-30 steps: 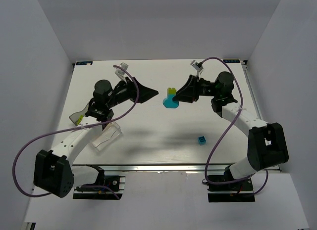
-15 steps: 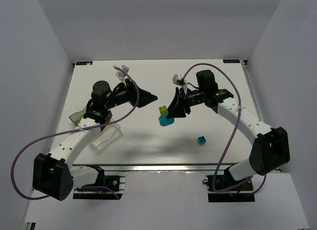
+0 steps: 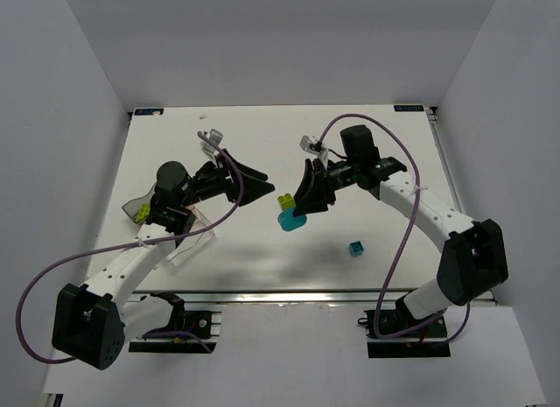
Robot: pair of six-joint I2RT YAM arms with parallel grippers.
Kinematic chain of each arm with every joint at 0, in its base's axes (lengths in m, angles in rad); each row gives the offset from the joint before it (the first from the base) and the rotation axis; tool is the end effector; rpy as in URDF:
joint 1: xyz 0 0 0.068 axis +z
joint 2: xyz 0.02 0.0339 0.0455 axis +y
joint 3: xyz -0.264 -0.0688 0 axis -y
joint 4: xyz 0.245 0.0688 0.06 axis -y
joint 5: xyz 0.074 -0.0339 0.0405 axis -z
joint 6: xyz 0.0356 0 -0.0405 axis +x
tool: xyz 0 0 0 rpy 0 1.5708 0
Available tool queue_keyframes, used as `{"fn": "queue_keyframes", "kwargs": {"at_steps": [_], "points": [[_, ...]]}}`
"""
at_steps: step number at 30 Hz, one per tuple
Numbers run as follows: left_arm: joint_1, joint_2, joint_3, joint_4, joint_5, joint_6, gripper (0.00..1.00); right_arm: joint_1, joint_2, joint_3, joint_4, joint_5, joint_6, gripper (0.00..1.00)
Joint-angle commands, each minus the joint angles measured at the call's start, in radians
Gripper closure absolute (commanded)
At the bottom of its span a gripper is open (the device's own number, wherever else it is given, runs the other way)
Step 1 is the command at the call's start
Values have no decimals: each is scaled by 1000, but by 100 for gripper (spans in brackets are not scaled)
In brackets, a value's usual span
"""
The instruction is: Sort the legos into containers by color
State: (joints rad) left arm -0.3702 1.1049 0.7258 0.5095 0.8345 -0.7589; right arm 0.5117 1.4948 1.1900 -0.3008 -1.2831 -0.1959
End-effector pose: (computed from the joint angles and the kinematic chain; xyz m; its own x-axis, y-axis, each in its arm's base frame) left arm 0.2219 -0.1144 0.3272 -0.5505 -0.2820 -0.7857 0.7567 0.2290 -0.6124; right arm 0.2630 0.1869 0.3126 -0.3260 -0.2464 -0.9127 -0.9071 -0.1902 0.3754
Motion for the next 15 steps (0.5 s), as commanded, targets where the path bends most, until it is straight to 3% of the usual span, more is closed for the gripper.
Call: {"fn": "queue_keyframes", "kwargs": {"at_steps": [1,15], "points": [[-4,-20,-16,69,25,-29,14,17,4,40,68,-50,42,100],[-61,24,-16,60,25,-36,15,31,25,39,135,-32,104,100]]}}
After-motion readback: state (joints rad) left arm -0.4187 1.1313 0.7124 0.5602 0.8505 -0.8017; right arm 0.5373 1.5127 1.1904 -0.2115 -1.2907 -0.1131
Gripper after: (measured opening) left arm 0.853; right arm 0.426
